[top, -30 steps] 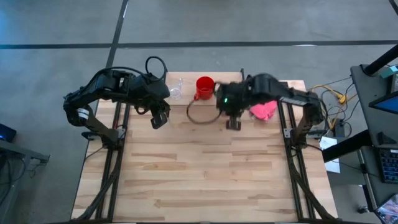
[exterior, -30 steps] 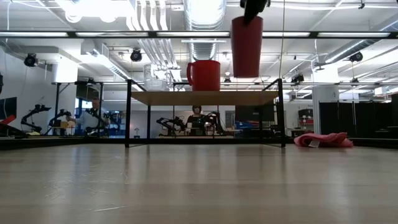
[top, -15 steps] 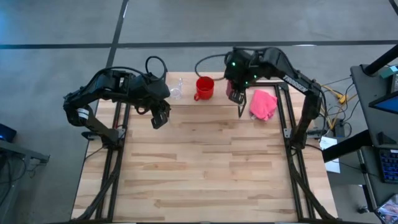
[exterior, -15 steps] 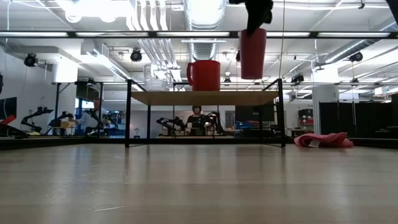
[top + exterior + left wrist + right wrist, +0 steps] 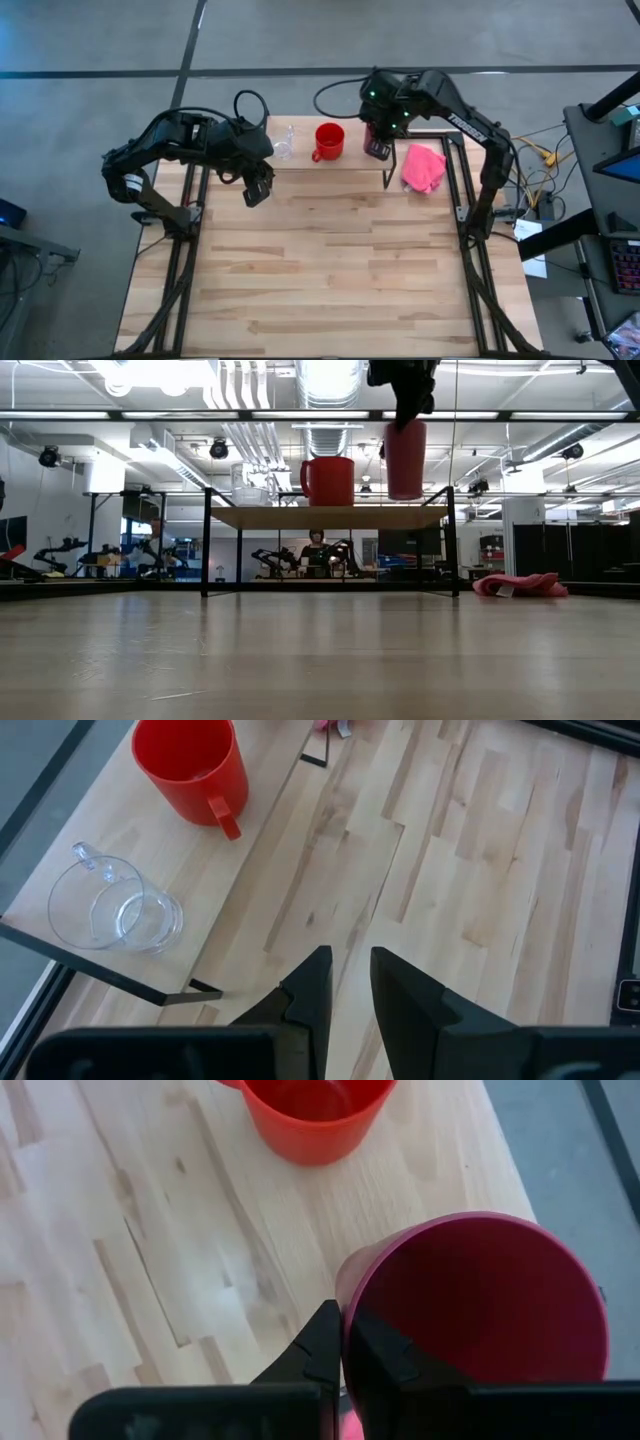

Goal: Stack small to large cups/mugs on shelf
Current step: Put the pink cup on the shelf, then return to Home Position

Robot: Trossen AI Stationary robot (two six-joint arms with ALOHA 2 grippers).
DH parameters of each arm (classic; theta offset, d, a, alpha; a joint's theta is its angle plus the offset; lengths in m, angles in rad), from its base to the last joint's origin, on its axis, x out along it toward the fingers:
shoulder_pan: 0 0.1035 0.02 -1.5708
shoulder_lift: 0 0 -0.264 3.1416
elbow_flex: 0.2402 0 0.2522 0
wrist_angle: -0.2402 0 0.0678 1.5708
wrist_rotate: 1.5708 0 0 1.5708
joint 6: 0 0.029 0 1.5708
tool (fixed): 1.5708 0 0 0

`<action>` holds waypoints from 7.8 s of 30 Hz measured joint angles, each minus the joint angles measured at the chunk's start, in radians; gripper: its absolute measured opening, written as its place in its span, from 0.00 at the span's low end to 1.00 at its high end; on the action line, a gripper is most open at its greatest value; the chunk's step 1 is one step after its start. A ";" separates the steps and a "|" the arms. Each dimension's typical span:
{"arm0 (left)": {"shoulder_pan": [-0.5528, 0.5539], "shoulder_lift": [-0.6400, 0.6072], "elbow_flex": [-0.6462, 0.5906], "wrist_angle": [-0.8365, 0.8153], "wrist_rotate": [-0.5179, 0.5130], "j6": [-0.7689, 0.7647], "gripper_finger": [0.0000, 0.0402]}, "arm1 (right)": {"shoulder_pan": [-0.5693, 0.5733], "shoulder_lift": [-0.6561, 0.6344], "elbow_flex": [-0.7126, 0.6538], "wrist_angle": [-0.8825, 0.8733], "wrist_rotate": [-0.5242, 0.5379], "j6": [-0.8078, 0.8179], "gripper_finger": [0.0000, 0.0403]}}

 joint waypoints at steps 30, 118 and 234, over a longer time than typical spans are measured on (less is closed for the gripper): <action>0.000 0.000 0.000 -0.001 0.000 0.000 0.14 | -0.013 0.045 -0.017 0.002 0.002 0.007 0.04; -0.004 -0.135 -0.051 0.017 -0.137 -0.154 0.14 | 0.043 -0.637 -0.124 0.095 0.027 0.227 0.27; -0.004 -1.471 -1.947 1.465 -0.109 -0.182 0.14 | 0.166 -1.719 -2.188 1.913 -0.576 0.703 0.22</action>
